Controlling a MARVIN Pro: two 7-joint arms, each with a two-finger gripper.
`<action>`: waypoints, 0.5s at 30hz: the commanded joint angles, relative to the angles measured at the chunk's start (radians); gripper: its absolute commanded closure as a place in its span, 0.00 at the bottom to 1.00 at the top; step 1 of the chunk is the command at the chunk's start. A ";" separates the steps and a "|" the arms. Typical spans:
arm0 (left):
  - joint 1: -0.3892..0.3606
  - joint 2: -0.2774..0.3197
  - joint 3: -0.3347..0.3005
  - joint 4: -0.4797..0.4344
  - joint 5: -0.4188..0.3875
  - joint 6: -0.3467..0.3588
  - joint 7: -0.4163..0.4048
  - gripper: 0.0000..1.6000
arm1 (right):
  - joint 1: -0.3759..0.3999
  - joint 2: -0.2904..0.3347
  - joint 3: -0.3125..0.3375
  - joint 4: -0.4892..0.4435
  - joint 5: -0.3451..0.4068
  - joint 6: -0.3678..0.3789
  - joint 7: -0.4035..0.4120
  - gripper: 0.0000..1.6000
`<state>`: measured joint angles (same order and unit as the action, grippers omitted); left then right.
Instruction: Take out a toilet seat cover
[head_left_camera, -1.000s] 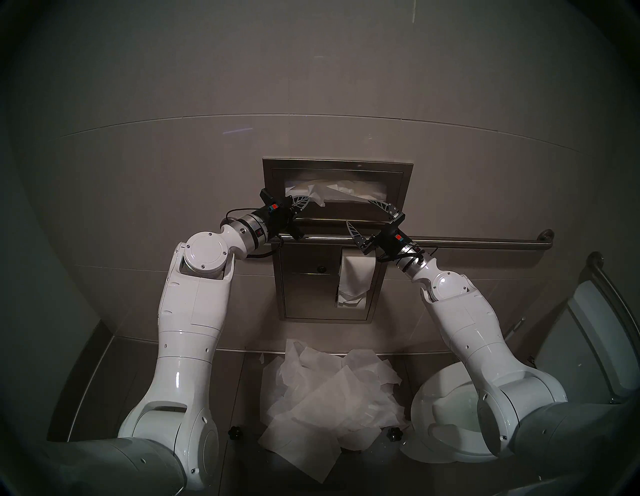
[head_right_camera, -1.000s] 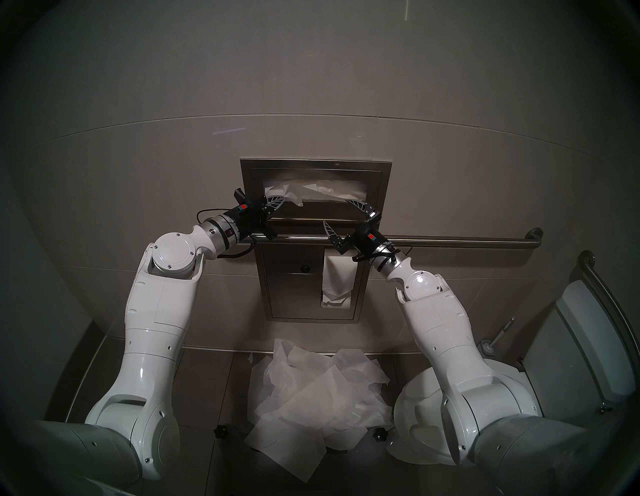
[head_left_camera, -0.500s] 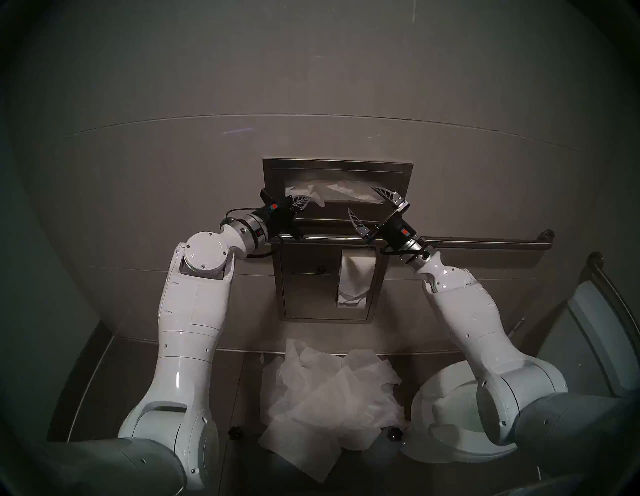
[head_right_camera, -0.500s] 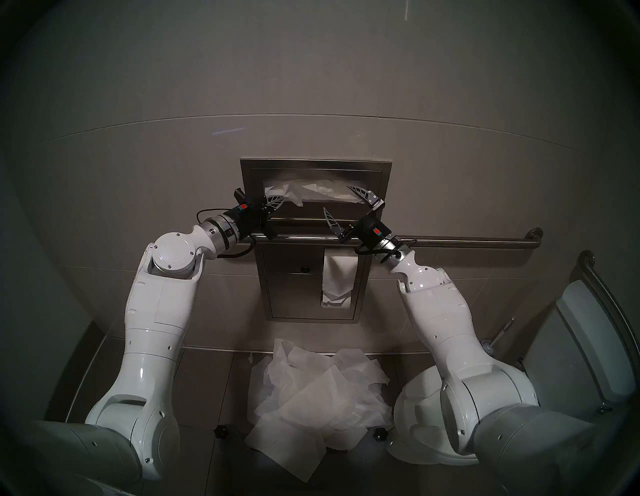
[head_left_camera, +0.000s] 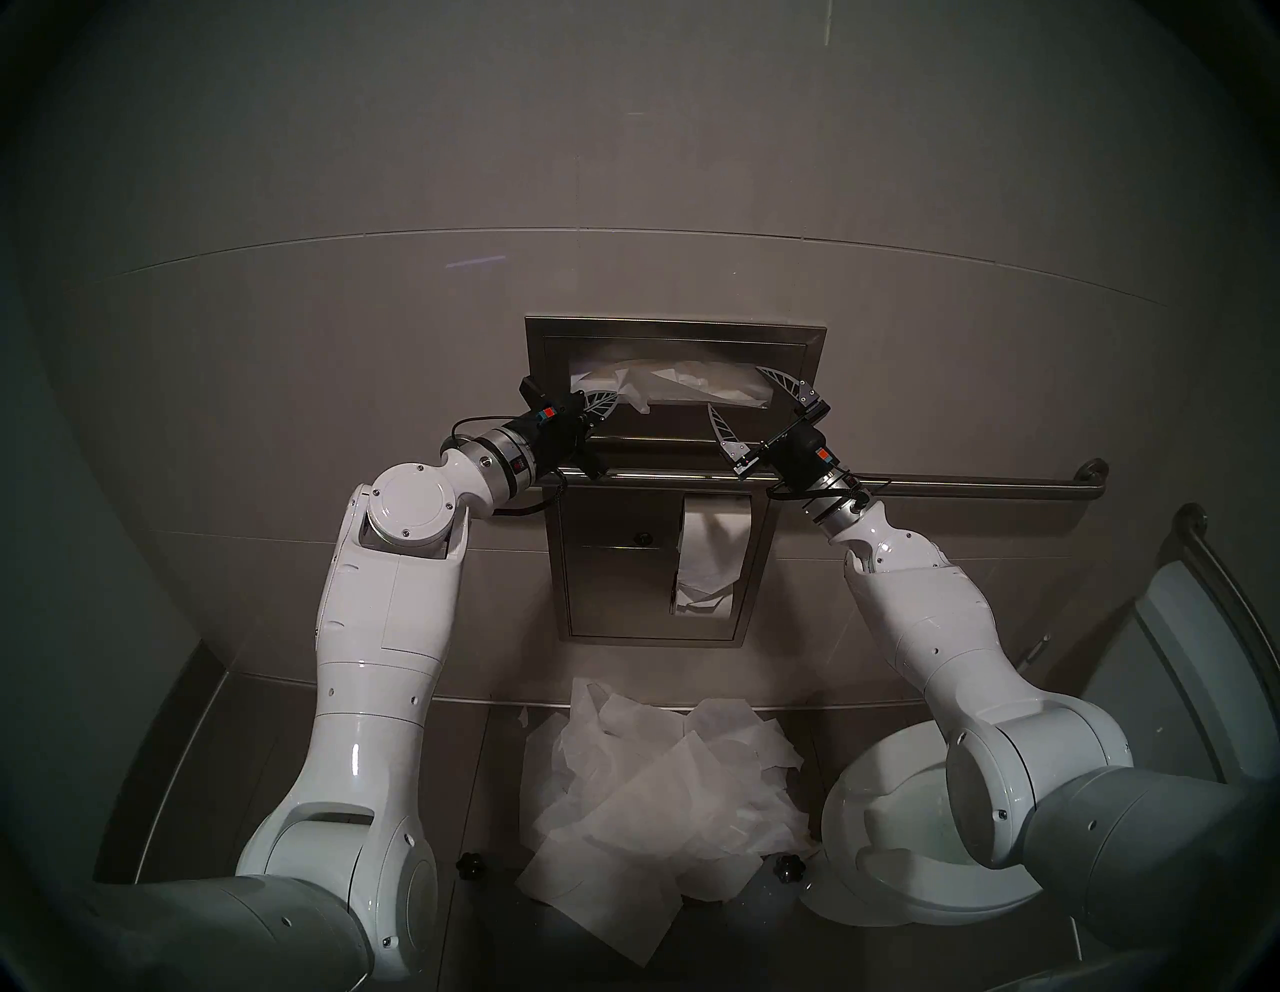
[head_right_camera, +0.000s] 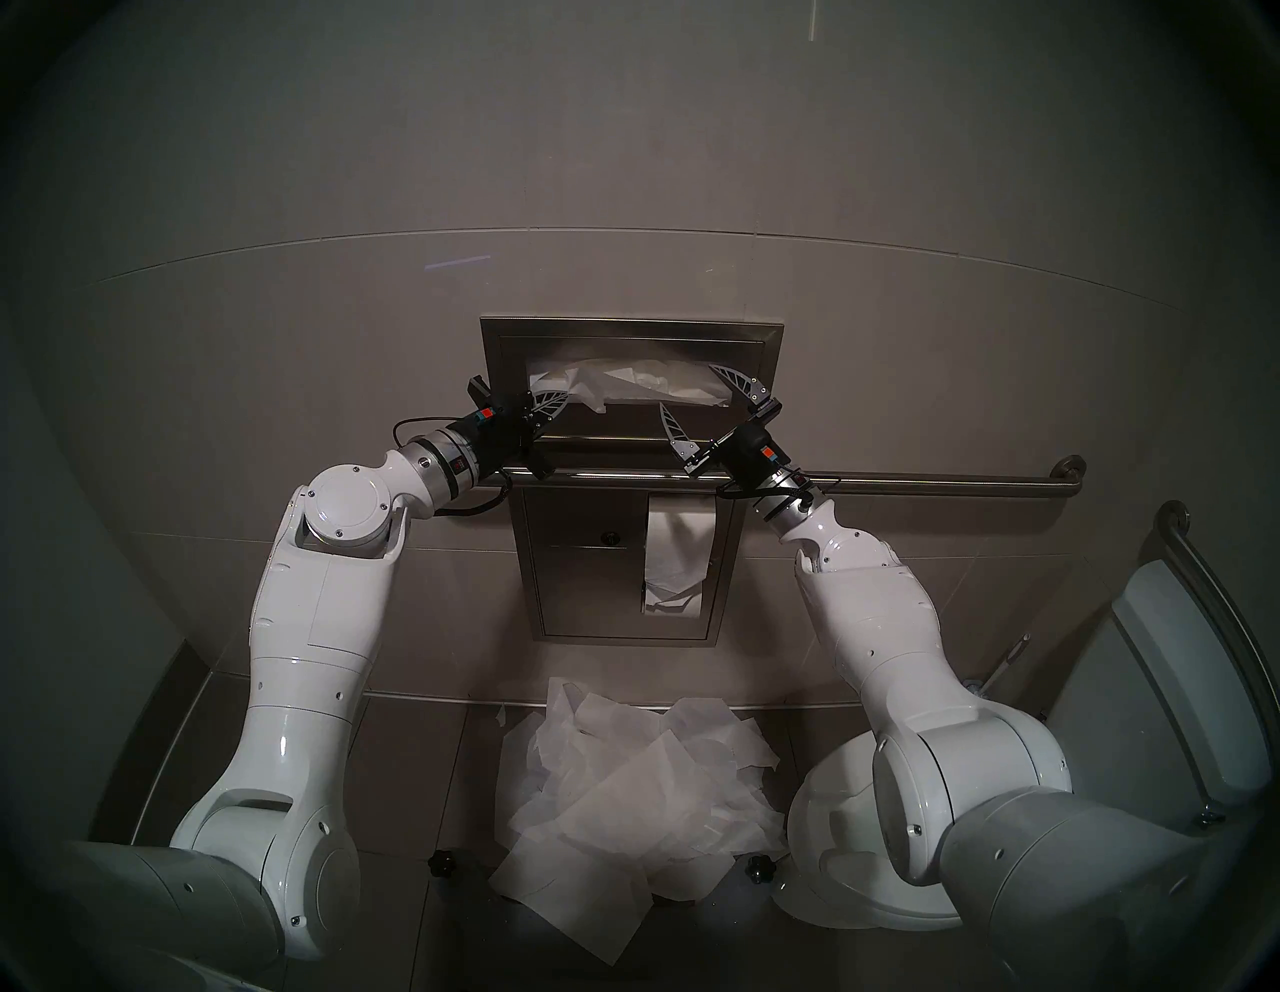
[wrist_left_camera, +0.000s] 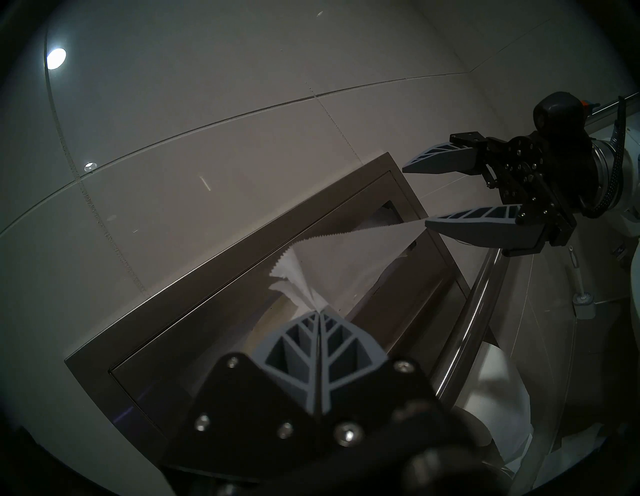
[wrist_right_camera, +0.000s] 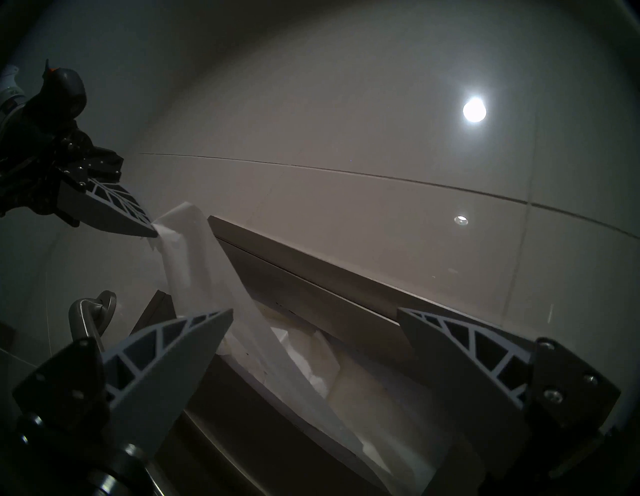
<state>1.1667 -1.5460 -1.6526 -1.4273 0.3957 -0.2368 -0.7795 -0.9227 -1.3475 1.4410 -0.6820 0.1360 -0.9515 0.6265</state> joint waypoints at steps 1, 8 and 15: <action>-0.039 -0.003 0.000 -0.032 -0.006 -0.007 0.004 1.00 | 0.093 -0.005 0.013 0.047 0.077 -0.008 0.060 0.00; -0.039 -0.003 0.000 -0.032 -0.005 -0.008 0.004 1.00 | 0.144 -0.013 0.020 0.107 0.114 -0.008 0.133 0.00; -0.039 -0.003 0.000 -0.031 -0.005 -0.008 0.004 1.00 | 0.178 -0.019 0.031 0.146 0.143 -0.007 0.183 0.01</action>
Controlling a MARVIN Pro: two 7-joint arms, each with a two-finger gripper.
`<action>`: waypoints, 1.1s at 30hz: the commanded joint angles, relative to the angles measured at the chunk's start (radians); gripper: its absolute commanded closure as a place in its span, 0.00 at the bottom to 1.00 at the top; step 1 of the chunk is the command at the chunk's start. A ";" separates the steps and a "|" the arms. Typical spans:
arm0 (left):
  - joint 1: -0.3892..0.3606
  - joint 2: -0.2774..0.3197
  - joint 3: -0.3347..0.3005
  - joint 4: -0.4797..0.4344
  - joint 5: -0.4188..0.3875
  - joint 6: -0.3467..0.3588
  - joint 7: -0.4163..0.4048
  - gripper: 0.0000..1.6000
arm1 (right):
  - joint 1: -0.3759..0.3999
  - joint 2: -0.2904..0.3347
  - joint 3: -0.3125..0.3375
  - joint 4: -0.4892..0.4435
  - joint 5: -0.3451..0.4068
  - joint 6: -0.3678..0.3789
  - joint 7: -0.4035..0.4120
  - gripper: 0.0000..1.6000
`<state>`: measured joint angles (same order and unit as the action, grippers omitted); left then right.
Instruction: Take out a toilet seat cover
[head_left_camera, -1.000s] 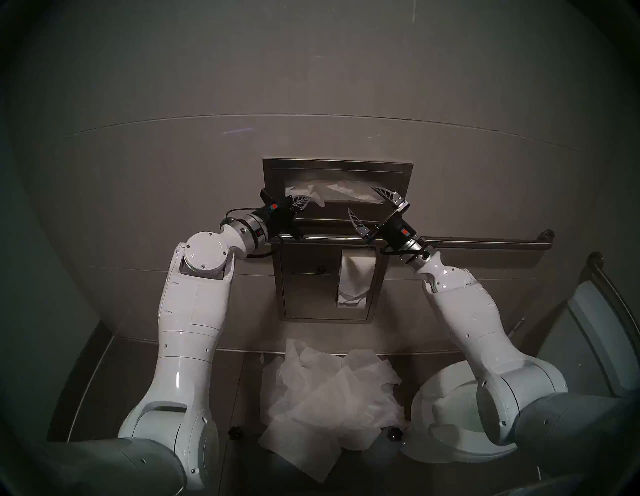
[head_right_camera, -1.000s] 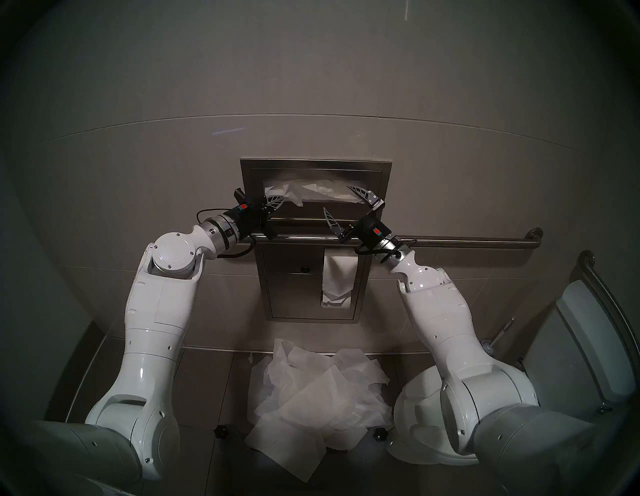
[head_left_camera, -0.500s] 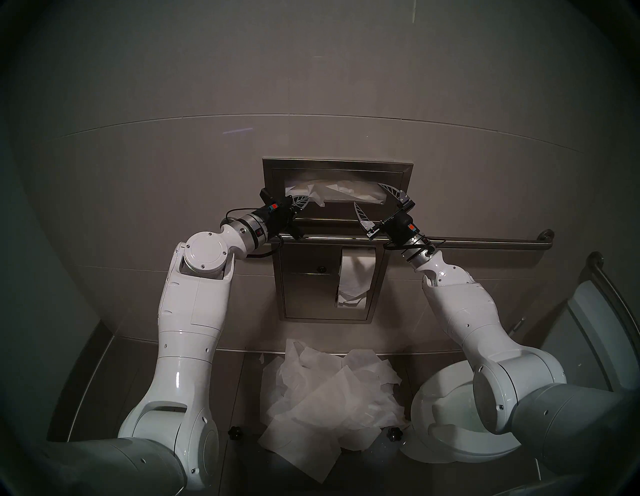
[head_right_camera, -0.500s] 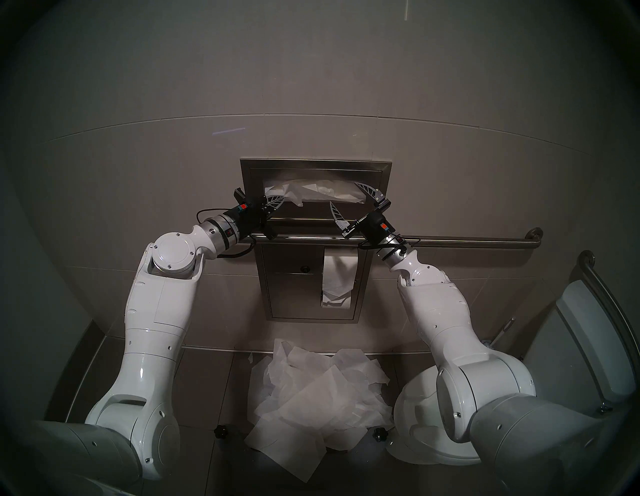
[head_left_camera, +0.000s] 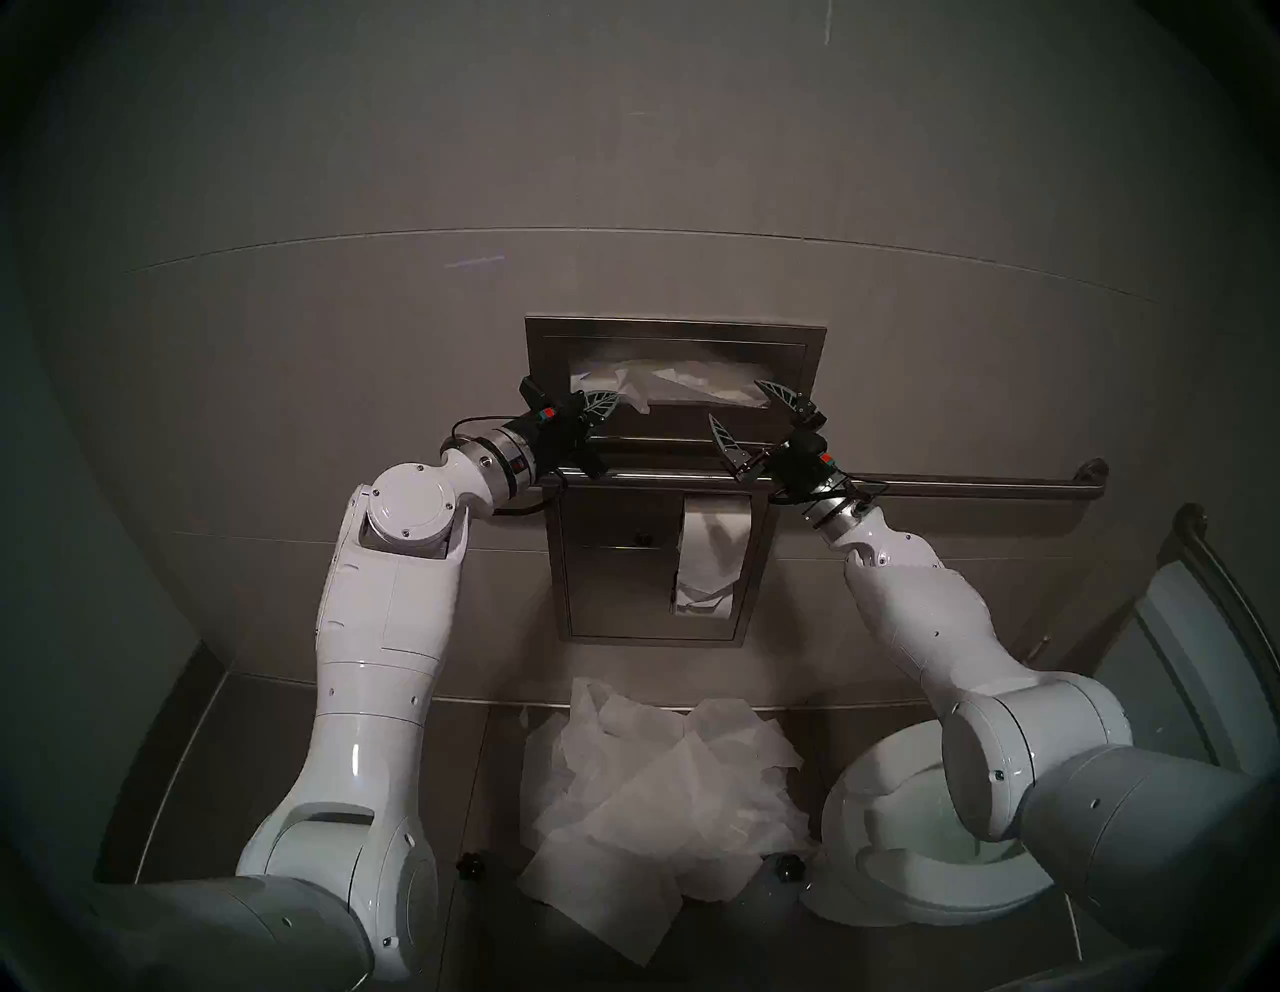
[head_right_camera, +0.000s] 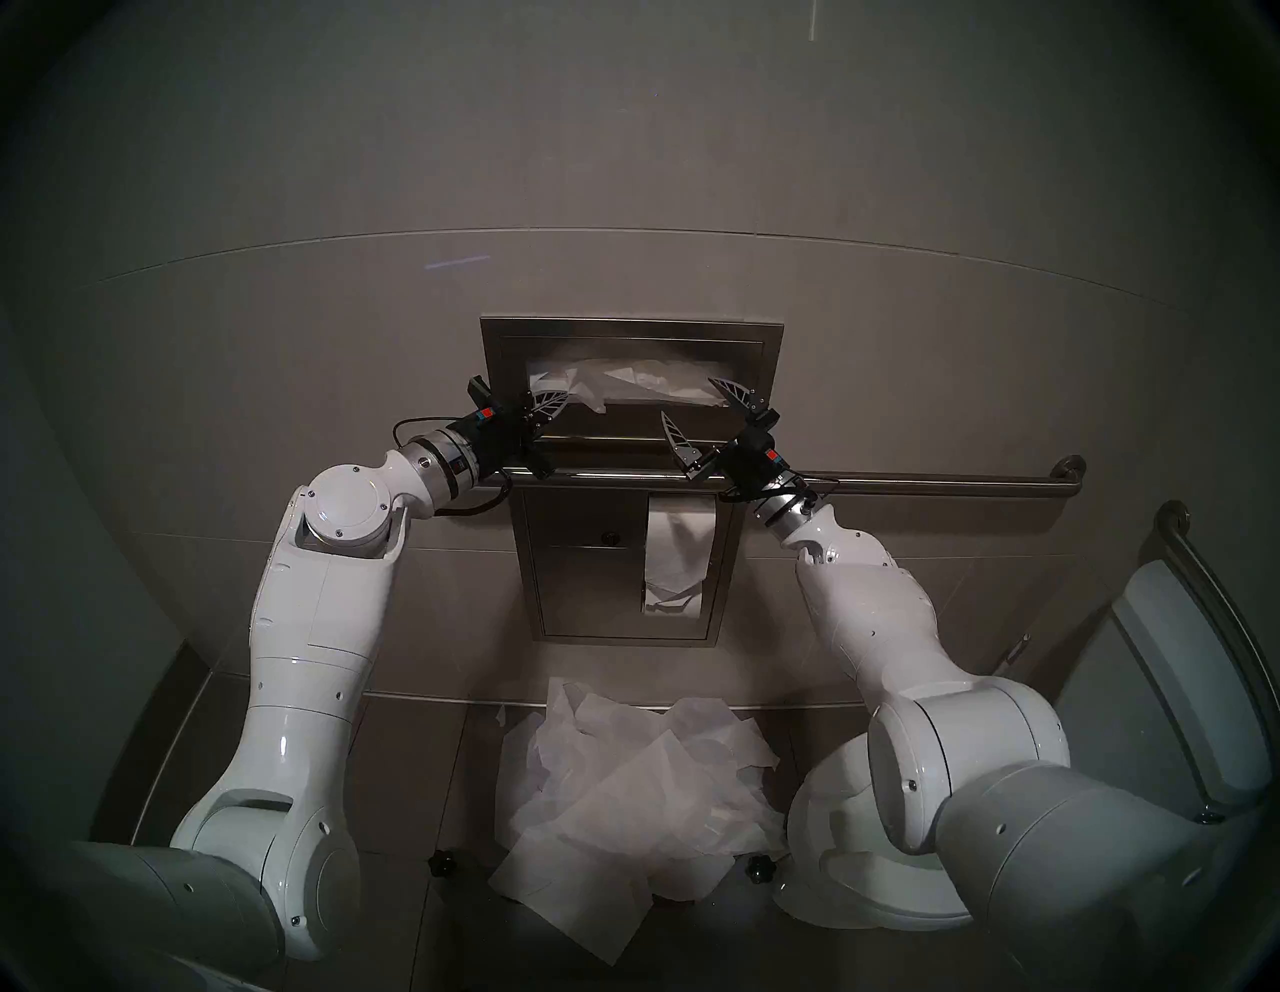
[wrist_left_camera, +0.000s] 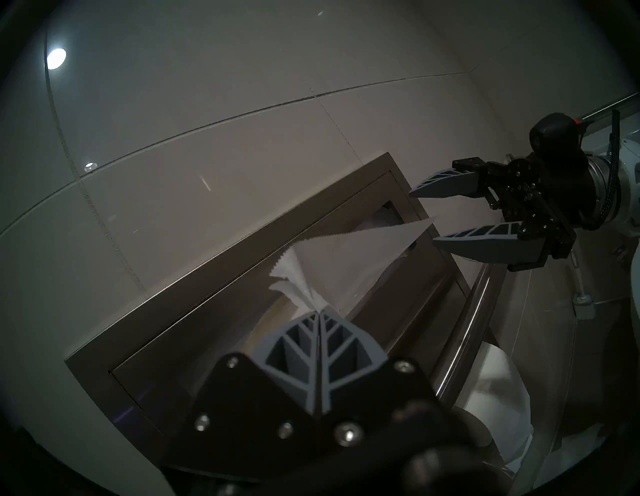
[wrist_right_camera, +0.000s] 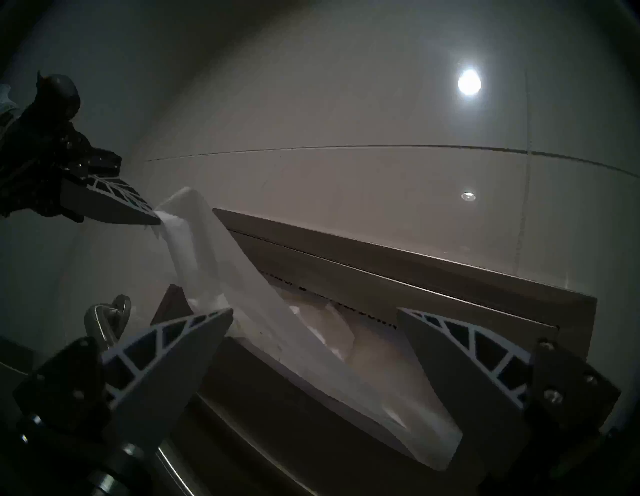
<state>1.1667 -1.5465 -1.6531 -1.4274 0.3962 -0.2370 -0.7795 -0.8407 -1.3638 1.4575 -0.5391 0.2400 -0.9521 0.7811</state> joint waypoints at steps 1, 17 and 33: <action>-0.039 -0.003 0.000 -0.032 -0.006 -0.007 0.004 1.00 | 0.102 -0.003 0.017 0.011 0.045 -0.007 0.038 0.16; -0.039 -0.003 0.000 -0.033 -0.005 -0.008 0.004 1.00 | 0.140 0.002 0.049 0.131 0.119 -0.002 0.147 0.05; -0.039 -0.004 -0.001 -0.032 -0.005 -0.008 0.004 1.00 | 0.167 0.010 0.041 0.227 0.132 0.006 0.147 0.00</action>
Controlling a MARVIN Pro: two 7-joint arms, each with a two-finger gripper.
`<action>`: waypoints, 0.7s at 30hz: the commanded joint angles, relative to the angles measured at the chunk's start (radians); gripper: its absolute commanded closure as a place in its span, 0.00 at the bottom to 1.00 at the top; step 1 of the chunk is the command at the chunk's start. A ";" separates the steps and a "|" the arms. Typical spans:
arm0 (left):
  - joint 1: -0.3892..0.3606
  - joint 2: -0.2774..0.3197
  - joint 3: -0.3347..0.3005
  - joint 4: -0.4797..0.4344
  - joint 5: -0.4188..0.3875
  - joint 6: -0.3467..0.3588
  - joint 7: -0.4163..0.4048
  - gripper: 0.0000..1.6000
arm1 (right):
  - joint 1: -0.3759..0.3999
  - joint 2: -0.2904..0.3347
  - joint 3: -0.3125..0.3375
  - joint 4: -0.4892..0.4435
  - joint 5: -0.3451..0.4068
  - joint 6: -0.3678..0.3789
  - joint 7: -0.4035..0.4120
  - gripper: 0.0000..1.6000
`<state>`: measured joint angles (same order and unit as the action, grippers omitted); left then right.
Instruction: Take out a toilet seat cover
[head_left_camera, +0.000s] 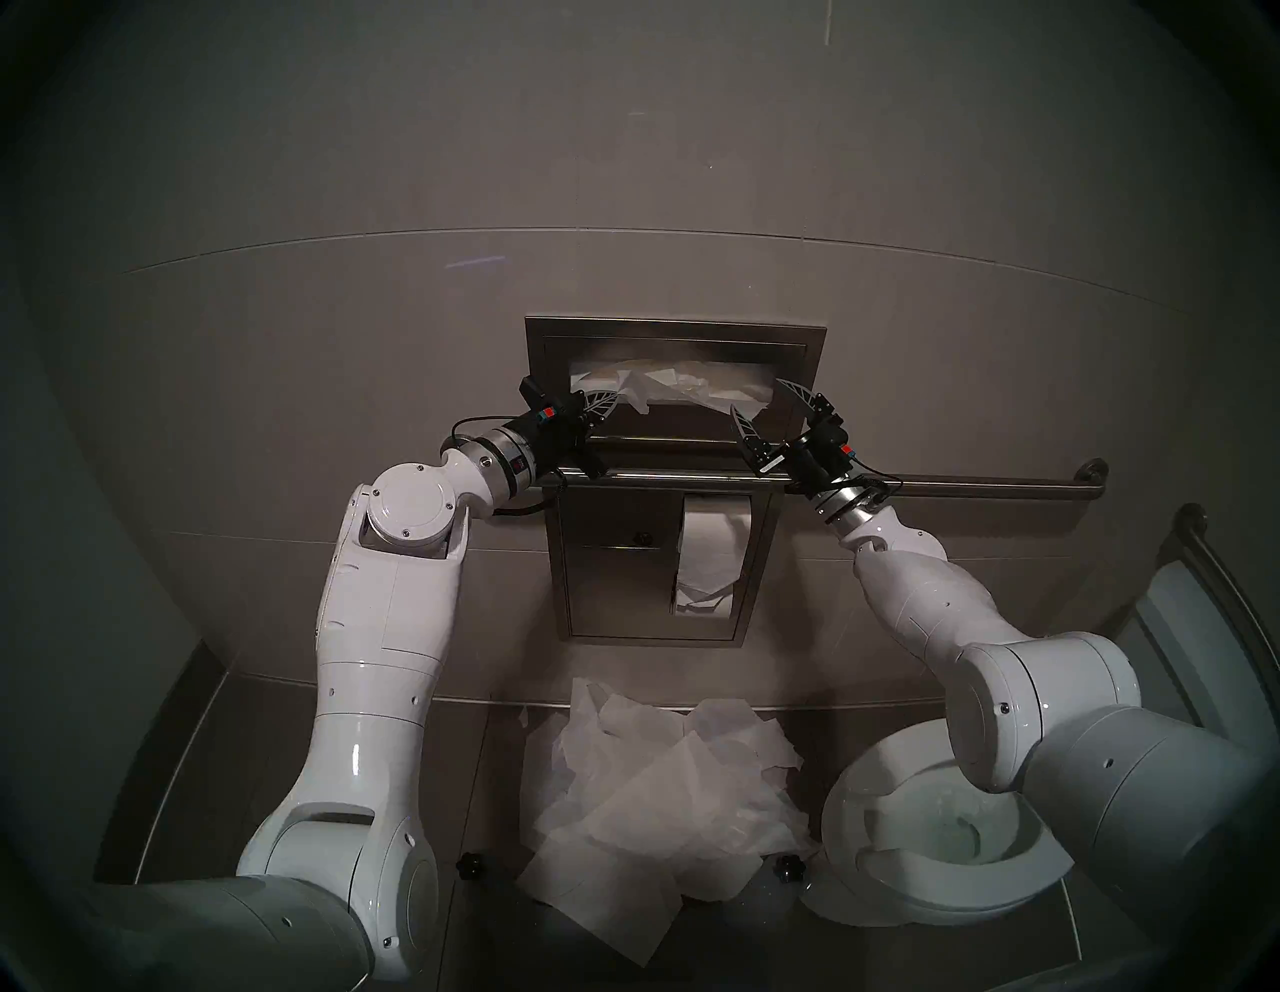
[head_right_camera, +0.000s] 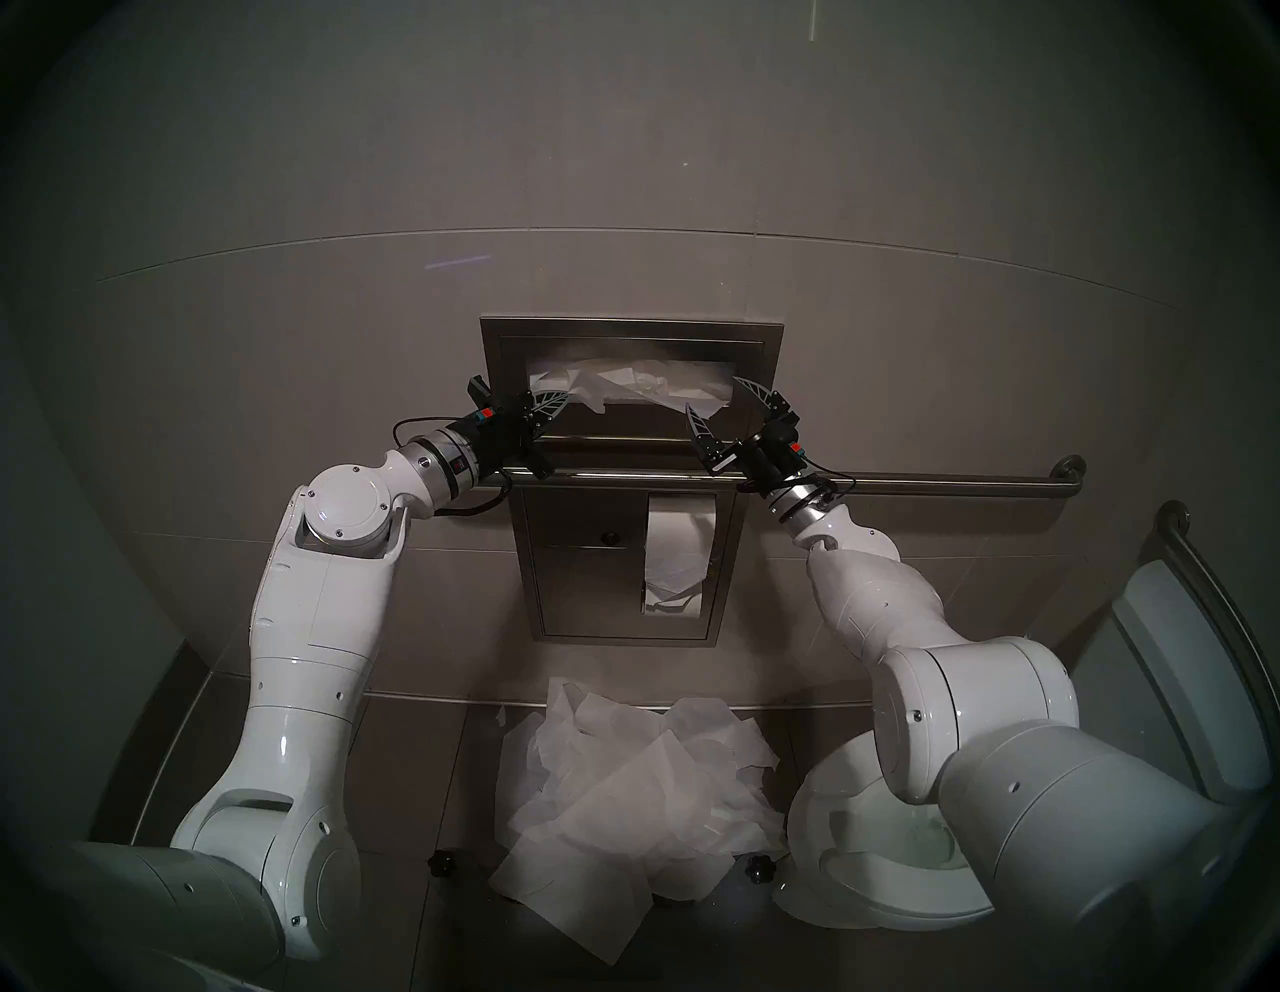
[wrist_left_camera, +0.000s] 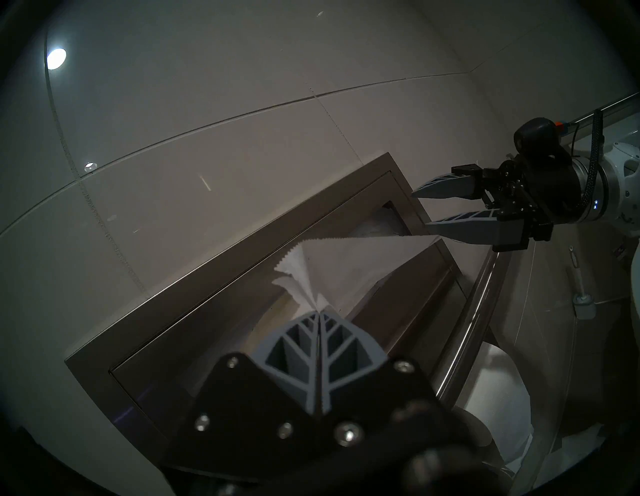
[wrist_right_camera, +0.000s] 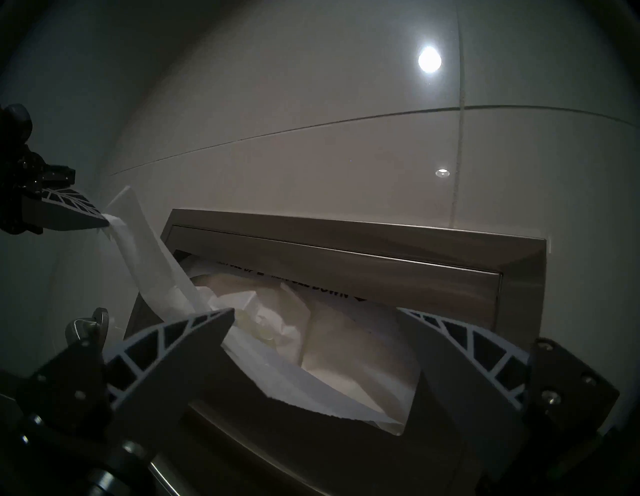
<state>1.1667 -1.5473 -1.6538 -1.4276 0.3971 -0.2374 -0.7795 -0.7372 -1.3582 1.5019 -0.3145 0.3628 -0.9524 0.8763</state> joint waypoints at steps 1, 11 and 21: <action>-0.039 -0.003 0.000 -0.032 -0.006 -0.007 0.004 1.00 | 0.065 0.003 -0.005 0.007 0.009 0.007 0.052 0.00; -0.039 -0.003 0.000 -0.033 -0.006 -0.007 0.003 1.00 | 0.021 -0.018 -0.041 0.047 0.003 -0.008 0.087 0.00; -0.039 -0.003 0.000 -0.033 -0.005 -0.008 0.003 1.00 | 0.028 -0.016 -0.068 0.067 0.011 -0.003 0.077 0.00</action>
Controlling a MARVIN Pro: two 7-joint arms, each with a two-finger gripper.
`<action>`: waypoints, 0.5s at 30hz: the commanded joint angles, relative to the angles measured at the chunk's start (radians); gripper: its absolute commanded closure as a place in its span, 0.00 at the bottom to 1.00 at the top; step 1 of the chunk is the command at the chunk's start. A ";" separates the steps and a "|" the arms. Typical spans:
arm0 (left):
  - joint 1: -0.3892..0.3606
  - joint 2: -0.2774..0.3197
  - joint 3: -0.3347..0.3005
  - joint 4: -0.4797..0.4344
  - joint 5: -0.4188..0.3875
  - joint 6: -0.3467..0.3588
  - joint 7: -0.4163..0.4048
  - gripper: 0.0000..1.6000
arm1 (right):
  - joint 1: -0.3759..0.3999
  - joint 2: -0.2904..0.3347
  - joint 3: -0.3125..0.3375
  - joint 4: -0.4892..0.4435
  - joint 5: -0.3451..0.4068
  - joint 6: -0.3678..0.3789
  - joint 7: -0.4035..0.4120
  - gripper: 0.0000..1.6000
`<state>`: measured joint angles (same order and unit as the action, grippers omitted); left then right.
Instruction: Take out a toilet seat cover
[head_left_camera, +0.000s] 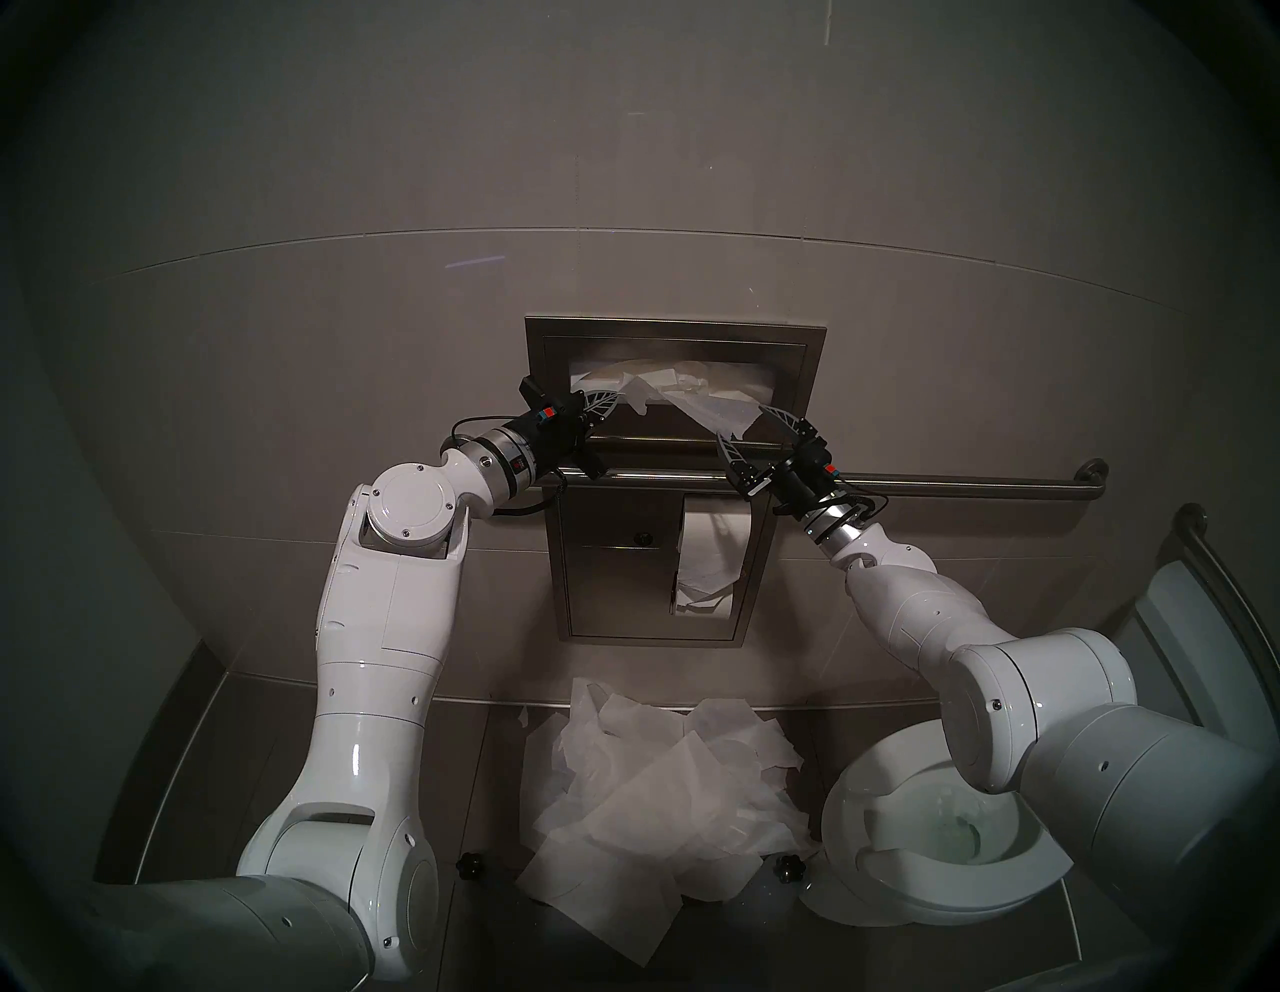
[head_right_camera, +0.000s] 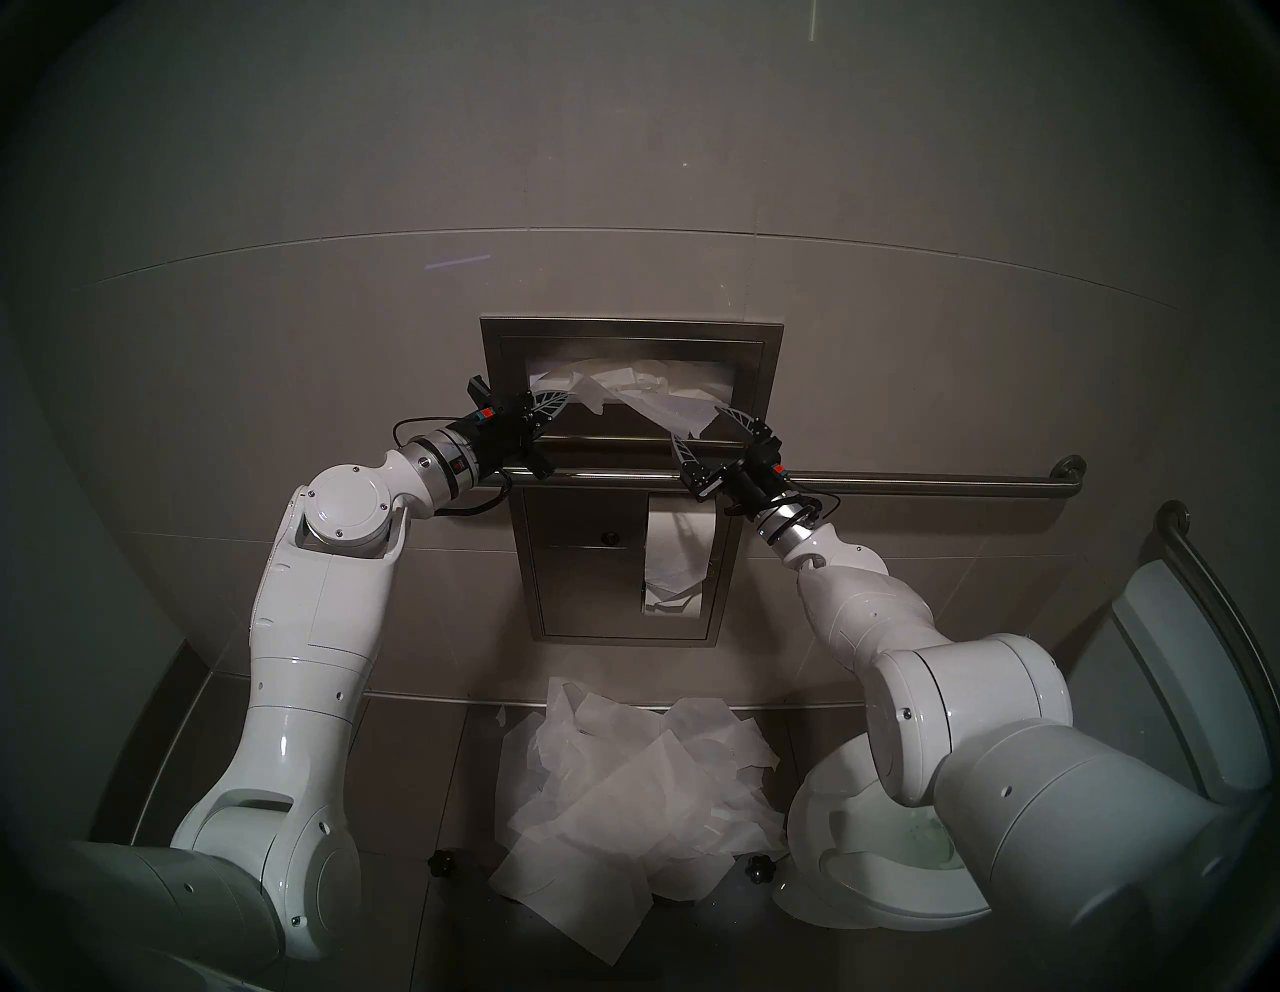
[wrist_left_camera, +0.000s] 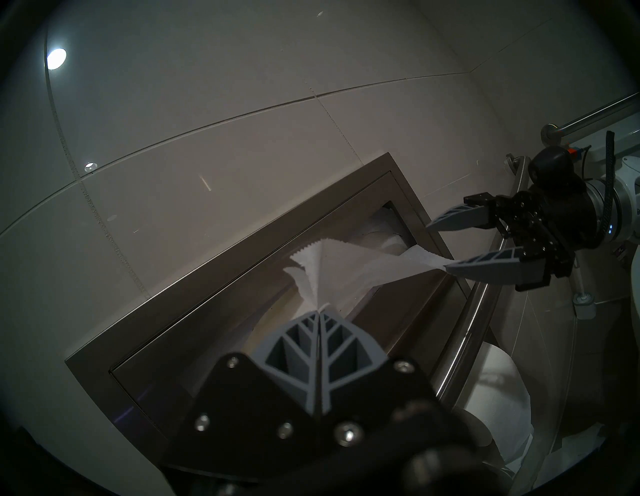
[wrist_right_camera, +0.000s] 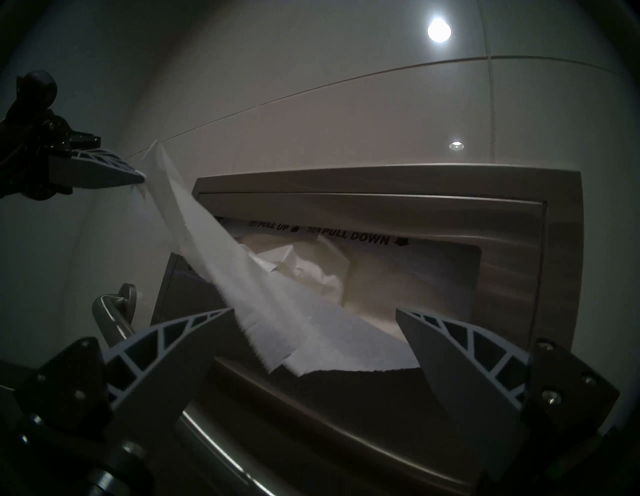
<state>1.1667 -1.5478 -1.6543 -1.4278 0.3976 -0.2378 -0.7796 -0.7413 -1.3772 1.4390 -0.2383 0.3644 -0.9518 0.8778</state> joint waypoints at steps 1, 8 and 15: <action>-0.039 -0.003 0.000 -0.032 -0.006 -0.007 0.003 1.00 | 0.030 0.002 -0.007 -0.007 0.010 -0.004 0.075 0.00; -0.039 -0.003 0.000 -0.032 -0.006 -0.007 0.003 1.00 | 0.047 0.001 -0.025 0.000 0.007 -0.002 0.055 0.00; -0.038 -0.003 0.000 -0.031 -0.005 -0.007 0.004 1.00 | 0.082 0.005 -0.038 -0.003 0.007 0.010 0.036 0.00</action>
<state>1.1667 -1.5482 -1.6546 -1.4279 0.3981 -0.2378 -0.7797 -0.7358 -1.3808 1.4011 -0.2152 0.3665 -0.9500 0.8783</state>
